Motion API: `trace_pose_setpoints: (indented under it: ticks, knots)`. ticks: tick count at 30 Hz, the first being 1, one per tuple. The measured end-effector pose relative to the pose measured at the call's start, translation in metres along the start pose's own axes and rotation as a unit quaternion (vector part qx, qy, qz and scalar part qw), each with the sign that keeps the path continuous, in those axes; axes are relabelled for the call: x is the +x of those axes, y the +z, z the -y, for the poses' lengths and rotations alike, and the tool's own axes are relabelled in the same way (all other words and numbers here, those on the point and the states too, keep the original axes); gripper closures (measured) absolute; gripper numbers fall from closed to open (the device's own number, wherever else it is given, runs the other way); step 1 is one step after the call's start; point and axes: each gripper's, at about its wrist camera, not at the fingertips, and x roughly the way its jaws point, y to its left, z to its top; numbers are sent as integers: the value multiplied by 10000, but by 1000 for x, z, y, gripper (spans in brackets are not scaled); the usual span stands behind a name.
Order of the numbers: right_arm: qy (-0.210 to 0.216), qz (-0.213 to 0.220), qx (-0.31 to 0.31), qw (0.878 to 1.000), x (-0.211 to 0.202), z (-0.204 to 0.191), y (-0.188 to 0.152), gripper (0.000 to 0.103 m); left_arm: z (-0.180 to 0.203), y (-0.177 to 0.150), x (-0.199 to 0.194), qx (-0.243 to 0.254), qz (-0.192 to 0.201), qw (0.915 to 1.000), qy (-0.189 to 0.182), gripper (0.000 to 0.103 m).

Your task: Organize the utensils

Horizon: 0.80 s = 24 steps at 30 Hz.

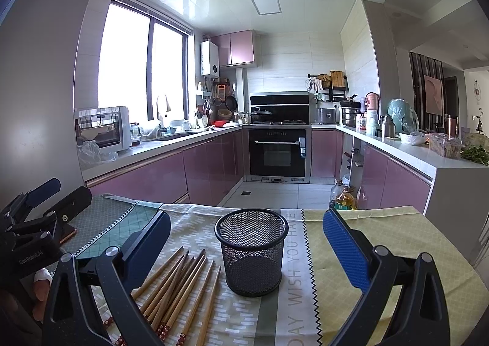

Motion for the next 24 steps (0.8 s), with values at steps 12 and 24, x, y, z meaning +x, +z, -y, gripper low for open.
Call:
trace_pose_setpoints:
  ticks: [12,24]
  knots:
    - [14,-7,0,10000,-1,1,1,7,1,1,0,-4,7,10000,-20,6]
    - [21,3,11,10000,-1,1,1,7,1,1,0,-4,11,10000,-23,6]
